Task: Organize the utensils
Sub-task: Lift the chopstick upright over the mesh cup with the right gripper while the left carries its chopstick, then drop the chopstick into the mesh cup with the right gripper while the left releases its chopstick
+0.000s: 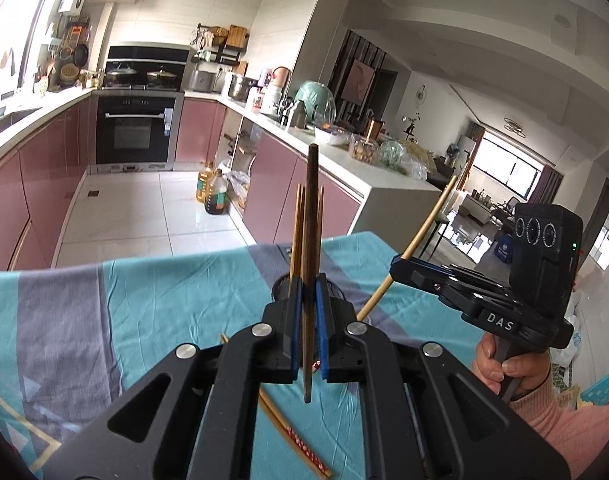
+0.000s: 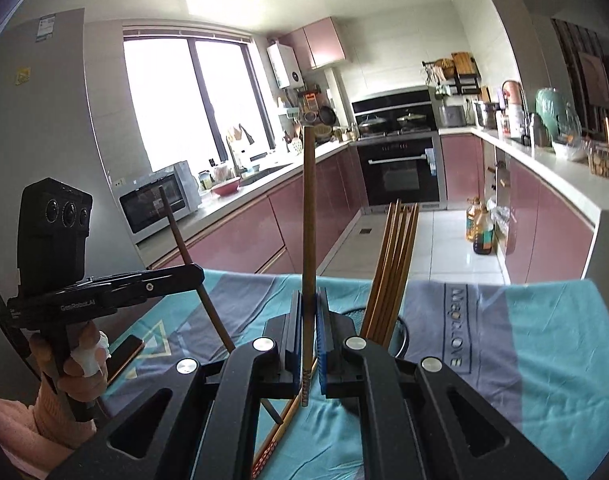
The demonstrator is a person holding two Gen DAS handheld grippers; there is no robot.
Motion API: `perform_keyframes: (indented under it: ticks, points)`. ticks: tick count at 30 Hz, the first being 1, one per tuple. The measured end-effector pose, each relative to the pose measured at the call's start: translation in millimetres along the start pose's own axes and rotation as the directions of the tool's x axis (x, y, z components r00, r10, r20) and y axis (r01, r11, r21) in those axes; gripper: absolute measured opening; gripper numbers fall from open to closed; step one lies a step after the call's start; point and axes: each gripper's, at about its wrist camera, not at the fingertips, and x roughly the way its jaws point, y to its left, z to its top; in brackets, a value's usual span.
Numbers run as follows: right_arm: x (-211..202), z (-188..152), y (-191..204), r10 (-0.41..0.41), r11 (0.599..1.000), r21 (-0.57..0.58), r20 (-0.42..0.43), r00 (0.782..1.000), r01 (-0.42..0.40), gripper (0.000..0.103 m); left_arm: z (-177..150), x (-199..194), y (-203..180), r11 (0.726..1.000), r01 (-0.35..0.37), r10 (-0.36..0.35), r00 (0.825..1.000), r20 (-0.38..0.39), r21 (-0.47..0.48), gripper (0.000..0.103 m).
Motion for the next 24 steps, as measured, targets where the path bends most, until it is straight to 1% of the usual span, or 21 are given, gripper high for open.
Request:
perform_keyframes:
  ticks: [10, 17, 24]
  points:
    - [-3.6, 19.9, -8.3, -0.024, 1.000, -0.015, 0.048, 0.999, 0.025, 0.006, 32.8, 2.7, -14.6, 0.999, 0.000, -0.003, 0.998, 0.060, 0.043, 0.007]
    - [-0.5, 28.5, -10.8, -0.044, 0.999, -0.025, 0.065, 0.997, 0.045, 0.006, 50.4, 10.4, -18.2, 0.998, -0.008, 0.003, 0.997, 0.078, 0.055, 0.007]
    - [6.9, 30.4, -15.2, -0.058, 0.998, -0.018, 0.065, 0.996, 0.059, 0.006, 59.4, 18.1, -18.9, 0.998, -0.025, 0.021, 0.996, 0.087, 0.051, 0.007]
